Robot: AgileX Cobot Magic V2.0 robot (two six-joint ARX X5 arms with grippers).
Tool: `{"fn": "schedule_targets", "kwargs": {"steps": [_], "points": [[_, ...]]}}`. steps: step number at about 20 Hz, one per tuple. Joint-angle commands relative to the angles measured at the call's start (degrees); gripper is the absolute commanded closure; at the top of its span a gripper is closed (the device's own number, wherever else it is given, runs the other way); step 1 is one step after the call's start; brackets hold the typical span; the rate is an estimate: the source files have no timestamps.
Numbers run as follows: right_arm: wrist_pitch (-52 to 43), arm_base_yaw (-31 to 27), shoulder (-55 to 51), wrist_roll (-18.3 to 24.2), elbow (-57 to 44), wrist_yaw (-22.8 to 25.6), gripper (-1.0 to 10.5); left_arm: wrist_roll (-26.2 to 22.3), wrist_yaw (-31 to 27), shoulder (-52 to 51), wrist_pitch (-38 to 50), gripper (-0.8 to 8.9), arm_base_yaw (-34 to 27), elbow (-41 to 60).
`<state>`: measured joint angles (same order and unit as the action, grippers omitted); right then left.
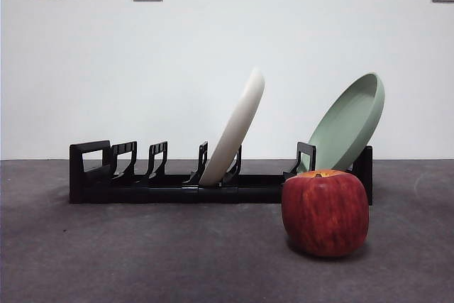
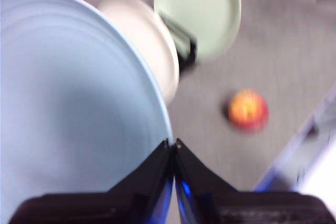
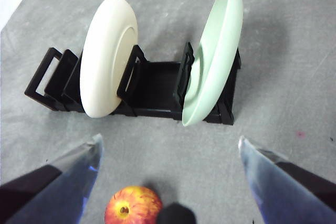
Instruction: Take the blue plate from the plate rack,put the plate on the table,take the apple from the table,put the apple in the plate
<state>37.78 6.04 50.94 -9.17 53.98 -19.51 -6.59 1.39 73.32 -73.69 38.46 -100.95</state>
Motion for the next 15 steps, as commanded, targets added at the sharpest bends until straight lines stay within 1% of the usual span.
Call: {"fn": "schedule_targets", "kwargs": {"steps": [1, 2, 3, 4, 5, 7, 9, 12, 15], "points": [[0.5, 0.1, 0.1, 1.2, 0.2, 0.0, 5.0, 0.9, -3.6, -1.0, -1.9, 8.21, 4.4, 0.7], [0.5, 0.1, 0.1, 1.2, 0.2, 0.0, 5.0, 2.2, -6.4, -1.3, -2.2, 8.21, 6.7, 1.8], [0.6, 0.1, 0.1, 1.2, 0.2, 0.0, 4.7, 3.4, -8.9, -1.6, -2.0, 8.21, 8.7, 3.2], [0.7, 0.1, 0.1, 1.2, 0.2, 0.0, 3.8, 4.7, -11.4, -1.7, -1.3, 8.21, 11.1, 5.9], [1.0, 0.1, 0.1, 1.2, 0.2, 0.1, 3.3, 6.2, -13.4, -1.9, -0.6, 8.21, 13.0, 8.7], [1.6, 0.1, 0.1, 1.3, 0.2, 0.1, 3.2, 9.4, -16.5, -1.9, 2.1, 8.21, 16.9, 16.1], [1.6, 0.1, 0.1, 1.3, 0.2, 0.1, 3.2, 11.6, -17.8, -1.8, 8.0, 8.21, 20.6, 24.4], [1.6, 0.1, 0.1, 1.3, 0.2, 0.1, 3.2, 12.7, -17.8, -1.1, 19.0, 8.22, 24.7, 34.7], [1.6, 0.1, 0.1, 1.2, 0.2, 0.1, 3.2, 12.7, -17.6, 1.7, 25.8, 8.22, 25.4, 40.6]]}}
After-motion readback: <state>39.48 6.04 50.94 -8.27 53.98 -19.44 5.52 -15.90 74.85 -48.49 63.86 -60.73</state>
